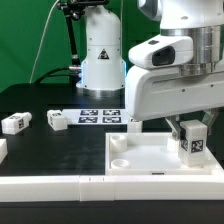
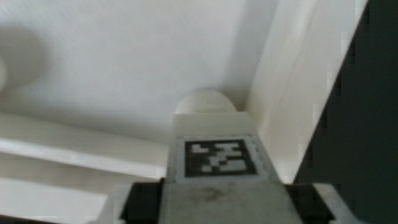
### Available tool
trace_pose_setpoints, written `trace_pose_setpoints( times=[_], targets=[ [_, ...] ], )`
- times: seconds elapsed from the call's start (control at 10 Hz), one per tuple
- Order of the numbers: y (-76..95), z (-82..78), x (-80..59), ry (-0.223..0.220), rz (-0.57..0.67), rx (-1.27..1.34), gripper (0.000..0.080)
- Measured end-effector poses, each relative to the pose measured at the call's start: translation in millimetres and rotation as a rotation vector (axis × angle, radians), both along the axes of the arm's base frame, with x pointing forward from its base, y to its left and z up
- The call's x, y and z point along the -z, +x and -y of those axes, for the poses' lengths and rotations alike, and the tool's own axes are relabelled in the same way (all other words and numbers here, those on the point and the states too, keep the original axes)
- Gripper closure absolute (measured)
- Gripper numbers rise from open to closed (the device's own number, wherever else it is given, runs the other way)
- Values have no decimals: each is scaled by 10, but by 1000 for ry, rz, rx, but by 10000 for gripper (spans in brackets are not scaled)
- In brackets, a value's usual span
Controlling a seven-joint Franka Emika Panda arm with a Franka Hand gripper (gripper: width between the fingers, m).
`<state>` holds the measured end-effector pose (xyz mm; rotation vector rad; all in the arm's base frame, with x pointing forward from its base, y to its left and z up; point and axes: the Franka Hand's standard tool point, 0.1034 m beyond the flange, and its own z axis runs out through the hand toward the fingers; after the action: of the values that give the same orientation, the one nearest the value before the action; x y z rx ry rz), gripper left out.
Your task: Assemble one leg
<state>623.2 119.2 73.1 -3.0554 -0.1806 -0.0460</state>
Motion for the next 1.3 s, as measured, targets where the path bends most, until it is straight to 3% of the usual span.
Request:
trace_pose_setpoints(
  times=[0.6, 1.1, 1.2, 1.3],
  targets=[
    [-19, -16, 13, 64, -76, 830, 508],
    [-39, -95, 24, 80, -124, 1211, 508],
    [-39, -96, 25, 79, -120, 1180, 508],
    [-39, -95, 25, 78, -116, 1137, 321]
  ],
)
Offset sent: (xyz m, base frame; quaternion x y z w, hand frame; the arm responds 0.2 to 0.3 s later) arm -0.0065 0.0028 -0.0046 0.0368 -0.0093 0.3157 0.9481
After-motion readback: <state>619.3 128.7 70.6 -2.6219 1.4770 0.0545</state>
